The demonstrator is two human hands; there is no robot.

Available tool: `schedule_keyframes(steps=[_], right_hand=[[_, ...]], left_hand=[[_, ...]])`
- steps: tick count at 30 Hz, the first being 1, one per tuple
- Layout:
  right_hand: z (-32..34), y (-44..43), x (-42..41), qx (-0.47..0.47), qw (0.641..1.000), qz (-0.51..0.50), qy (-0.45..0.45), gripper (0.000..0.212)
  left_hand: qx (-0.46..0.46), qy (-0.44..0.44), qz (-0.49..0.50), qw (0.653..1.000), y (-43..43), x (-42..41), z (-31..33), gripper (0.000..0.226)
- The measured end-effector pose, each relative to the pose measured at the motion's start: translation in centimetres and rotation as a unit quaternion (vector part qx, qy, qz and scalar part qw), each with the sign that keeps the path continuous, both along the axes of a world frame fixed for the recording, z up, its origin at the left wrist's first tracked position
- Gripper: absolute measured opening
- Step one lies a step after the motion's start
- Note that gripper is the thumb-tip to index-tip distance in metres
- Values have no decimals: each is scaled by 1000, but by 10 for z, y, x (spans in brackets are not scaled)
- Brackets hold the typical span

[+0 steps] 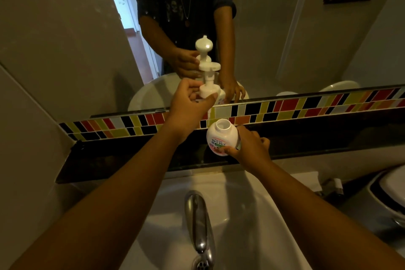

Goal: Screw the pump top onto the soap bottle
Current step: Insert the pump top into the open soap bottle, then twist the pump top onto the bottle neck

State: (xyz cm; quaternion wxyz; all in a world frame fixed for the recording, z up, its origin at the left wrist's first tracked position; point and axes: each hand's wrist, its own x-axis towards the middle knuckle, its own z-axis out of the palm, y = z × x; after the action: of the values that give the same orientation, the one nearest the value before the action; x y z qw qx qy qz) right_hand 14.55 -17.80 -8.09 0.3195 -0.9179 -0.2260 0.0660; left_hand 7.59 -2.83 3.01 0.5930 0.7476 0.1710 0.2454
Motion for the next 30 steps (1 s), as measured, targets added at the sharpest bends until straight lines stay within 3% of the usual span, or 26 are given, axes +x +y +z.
schedule_keyframes(steps=[8,16,30], right_hand=[[-1,2,0,-6,1000,-8,-9,66],[-1,2,-1,-11,1000,-15,-16,68],[-5,3,1,-16,1000,-13,-19,67]], left_hand=[[-50,-12,-21,998,-15,12,-27,48],[-28,52,-34,998,-18,9,-55,50],[-2,90,-81,993,-13,3,-79,48]])
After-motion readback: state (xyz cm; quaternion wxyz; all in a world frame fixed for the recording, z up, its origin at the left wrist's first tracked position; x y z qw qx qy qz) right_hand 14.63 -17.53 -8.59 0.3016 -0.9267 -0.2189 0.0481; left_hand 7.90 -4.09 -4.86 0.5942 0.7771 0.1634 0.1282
